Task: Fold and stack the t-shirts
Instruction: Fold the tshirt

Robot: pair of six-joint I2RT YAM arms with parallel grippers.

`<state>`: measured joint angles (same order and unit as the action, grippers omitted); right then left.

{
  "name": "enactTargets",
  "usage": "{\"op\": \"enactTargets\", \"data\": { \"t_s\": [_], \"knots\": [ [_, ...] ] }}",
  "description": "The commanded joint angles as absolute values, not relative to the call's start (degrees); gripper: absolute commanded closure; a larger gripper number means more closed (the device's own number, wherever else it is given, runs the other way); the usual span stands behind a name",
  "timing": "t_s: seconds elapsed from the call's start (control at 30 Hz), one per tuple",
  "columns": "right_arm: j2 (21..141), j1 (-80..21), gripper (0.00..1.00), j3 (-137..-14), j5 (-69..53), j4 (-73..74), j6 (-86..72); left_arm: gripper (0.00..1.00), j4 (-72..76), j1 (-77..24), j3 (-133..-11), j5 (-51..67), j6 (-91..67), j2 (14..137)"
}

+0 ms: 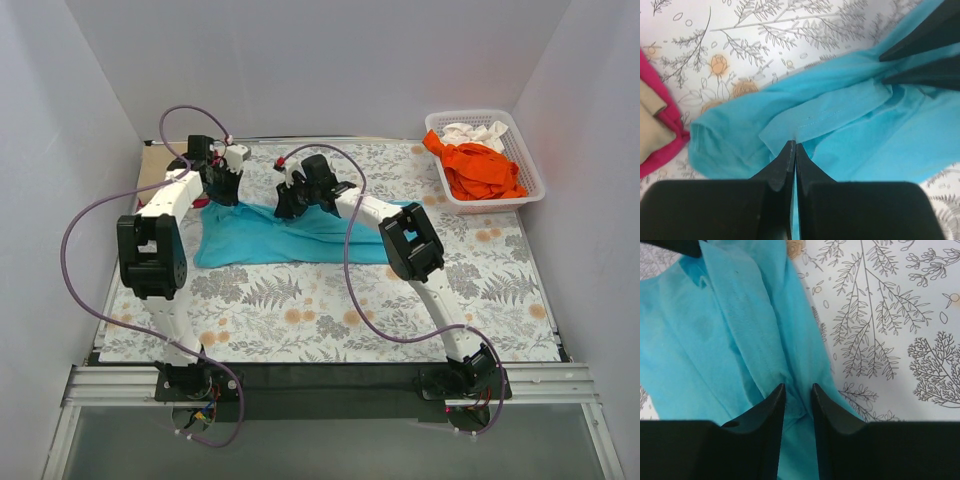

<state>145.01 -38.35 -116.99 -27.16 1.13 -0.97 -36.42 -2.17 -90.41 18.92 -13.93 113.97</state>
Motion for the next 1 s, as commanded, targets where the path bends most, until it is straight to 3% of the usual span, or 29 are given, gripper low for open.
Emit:
{"op": "enactTargets", "data": {
  "t_s": [0.0, 0.13, 0.2, 0.3, 0.37, 0.47, 0.73, 0.97],
  "knots": [
    [136.9, -38.3, 0.73, -114.5, -31.5, -0.6, 1.4, 1.0, -40.3, -1.1, -87.3, 20.9, -10.0, 106.3],
    [134.1, -38.3, 0.89, -110.9, -33.0, -0.5, 3.0, 1.0, -40.7, -0.1, -81.7, 20.5, -8.3, 102.3],
    [133.3, -38.3, 0.91, -109.3, -33.6, -0.3, 3.4, 1.0, -40.0, -0.1, -78.4, 19.6, -7.5, 101.8],
    [133.5, -38.3, 0.87, -108.9, -34.7, 2.4, 4.6, 1.0, -38.9, -0.1, -76.0, 17.8, -7.2, 102.2],
    [133.3, -38.3, 0.74, -109.2, -34.4, 4.3, 5.5, 0.94, -38.1, 1.8, -74.4, 17.2, -7.3, 103.3],
    [132.0, -37.5, 0.64, -109.8, -34.2, 8.5, 7.6, 0.78, -37.9, 1.8, -73.7, 17.8, -7.0, 104.0],
    [125.5, -28.0, 0.57, -111.7, -36.0, 33.8, 18.8, 0.73, -42.1, 2.2, -80.9, 26.3, -11.6, 101.2],
    [117.6, -20.2, 0.61, -100.6, -29.3, 44.1, 31.0, 0.71, -40.4, 0.8, -80.7, 25.5, -19.8, 103.4]
  ]
}}
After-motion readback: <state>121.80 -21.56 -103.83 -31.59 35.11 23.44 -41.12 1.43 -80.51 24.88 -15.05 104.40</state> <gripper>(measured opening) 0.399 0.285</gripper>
